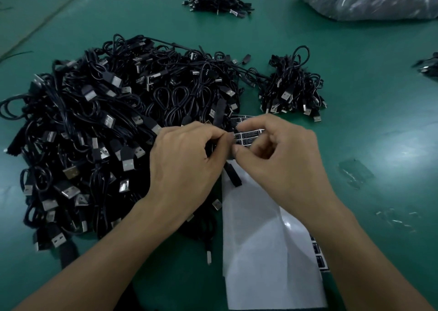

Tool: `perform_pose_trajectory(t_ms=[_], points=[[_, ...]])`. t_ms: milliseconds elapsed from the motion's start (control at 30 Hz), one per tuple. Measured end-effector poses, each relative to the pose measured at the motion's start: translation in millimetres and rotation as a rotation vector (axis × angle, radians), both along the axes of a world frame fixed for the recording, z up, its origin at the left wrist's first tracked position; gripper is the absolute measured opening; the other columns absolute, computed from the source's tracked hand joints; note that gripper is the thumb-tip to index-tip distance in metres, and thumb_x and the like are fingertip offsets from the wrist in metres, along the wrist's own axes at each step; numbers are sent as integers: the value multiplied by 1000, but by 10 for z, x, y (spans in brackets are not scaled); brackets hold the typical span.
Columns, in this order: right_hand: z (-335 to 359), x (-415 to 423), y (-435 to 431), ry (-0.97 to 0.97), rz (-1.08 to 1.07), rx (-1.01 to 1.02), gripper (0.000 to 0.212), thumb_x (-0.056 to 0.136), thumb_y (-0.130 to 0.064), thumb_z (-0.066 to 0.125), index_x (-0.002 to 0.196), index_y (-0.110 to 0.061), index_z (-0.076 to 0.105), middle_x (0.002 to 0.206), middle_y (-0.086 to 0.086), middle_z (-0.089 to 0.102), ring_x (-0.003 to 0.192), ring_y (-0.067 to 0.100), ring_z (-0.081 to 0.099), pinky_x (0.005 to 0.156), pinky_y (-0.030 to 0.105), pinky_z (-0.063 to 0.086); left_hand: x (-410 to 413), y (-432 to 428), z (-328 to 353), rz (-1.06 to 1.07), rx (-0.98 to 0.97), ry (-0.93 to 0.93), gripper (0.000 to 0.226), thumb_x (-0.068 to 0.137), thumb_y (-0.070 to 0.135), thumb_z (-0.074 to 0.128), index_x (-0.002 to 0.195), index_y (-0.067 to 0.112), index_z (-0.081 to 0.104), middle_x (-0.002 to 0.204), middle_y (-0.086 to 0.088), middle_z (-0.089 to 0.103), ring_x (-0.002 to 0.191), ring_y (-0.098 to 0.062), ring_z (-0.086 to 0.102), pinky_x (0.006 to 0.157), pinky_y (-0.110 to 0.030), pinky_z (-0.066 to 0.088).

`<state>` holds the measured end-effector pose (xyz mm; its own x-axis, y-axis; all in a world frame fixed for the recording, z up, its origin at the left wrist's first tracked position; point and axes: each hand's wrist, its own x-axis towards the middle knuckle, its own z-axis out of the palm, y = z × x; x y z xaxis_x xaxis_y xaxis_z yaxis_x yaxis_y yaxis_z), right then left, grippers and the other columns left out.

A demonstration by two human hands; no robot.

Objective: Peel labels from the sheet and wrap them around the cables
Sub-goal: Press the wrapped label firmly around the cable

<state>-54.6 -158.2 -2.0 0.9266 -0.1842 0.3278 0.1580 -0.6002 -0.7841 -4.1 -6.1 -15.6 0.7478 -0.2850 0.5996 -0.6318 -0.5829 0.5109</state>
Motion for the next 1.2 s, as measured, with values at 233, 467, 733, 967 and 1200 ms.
perform_pose_trajectory(t_ms=[233, 467, 733, 967, 1200], points=[[-1, 50, -9, 241, 8, 356, 11, 90, -17, 69, 94, -26, 73, 66, -4, 74, 55, 10, 68, 51, 18, 47, -3, 11, -1, -4, -12, -3, 21, 96, 32, 61, 83, 26, 77, 73, 12, 70, 62, -7, 62, 59, -35, 51], [26, 49, 47, 319, 61, 623, 17, 94, -11, 65, 84, -14, 78, 74, 8, 76, 59, 14, 68, 51, 20, 50, -2, 15, -15, -3, 8, -43, 18, 94, 29, 64, 86, 22, 78, 75, 9, 72, 63, -10, 64, 58, -37, 51], [45, 53, 42, 439, 79, 782, 23, 94, -7, 64, 77, -13, 77, 67, 9, 72, 52, 13, 64, 45, 19, 46, -14, 10, -4, -17, 10, -20, 14, 93, 27, 66, 86, 24, 78, 79, 11, 72, 70, -9, 66, 71, -45, 54], [23, 71, 42, 432, 65, 828, 14, 94, -4, 63, 85, -8, 74, 73, 9, 74, 61, 15, 69, 46, 19, 47, -49, -3, -8, 37, 41, -4, 15, 94, 35, 63, 86, 33, 75, 84, 19, 71, 76, -3, 64, 88, -37, 37], [0, 85, 8, 163, -83, 727, 17, 93, -4, 66, 83, -13, 75, 76, 8, 76, 64, 18, 71, 57, 23, 54, -2, 1, -24, -46, -24, 16, 23, 101, 22, 55, 115, 18, 73, 90, 9, 75, 74, -11, 69, 74, -49, 54]])
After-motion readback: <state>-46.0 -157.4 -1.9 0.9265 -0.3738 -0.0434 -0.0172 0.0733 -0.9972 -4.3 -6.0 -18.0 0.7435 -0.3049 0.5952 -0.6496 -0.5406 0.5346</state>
